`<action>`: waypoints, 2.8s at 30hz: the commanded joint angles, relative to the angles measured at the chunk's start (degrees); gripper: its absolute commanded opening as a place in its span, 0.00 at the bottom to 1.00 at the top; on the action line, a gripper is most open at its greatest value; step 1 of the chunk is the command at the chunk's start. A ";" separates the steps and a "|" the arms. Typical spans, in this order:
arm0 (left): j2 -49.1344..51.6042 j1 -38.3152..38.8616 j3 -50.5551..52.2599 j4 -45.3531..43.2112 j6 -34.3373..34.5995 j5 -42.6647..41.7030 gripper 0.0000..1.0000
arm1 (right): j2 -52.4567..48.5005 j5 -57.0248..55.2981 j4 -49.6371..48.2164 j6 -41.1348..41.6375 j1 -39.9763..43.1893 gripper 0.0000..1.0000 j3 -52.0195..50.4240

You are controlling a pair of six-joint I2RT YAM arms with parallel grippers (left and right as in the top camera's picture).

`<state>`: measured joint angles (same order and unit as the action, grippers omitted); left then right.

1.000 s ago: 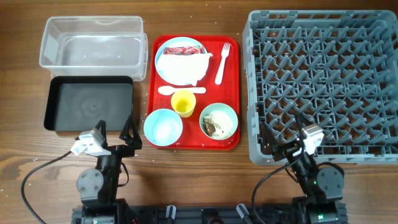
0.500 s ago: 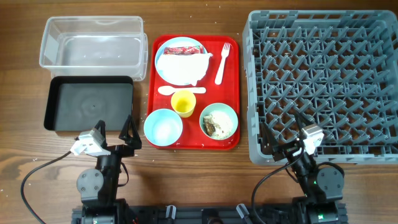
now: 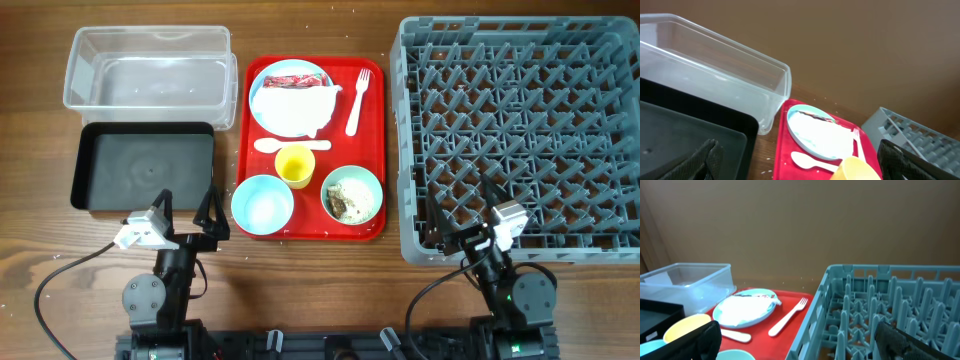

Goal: Sort waste into correct bins and load items into the dishwasher rack

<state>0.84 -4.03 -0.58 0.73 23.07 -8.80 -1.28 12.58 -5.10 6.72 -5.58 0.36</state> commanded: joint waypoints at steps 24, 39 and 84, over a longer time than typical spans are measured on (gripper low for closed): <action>54.62 1.60 -54.64 27.78 -12.50 -7.02 1.00 | -23.69 1.29 8.52 -4.26 -0.07 1.00 25.70; 109.92 15.56 -117.57 69.11 -22.67 -4.98 1.00 | -63.08 6.14 41.48 -4.98 -0.07 1.00 67.25; 133.22 19.93 -120.80 51.65 -23.19 1.31 0.04 | -70.51 11.52 43.98 -5.05 -0.07 0.97 67.23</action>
<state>140.03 17.67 -118.48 51.22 -3.25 -7.16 -71.31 22.96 39.83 2.02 -5.58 66.22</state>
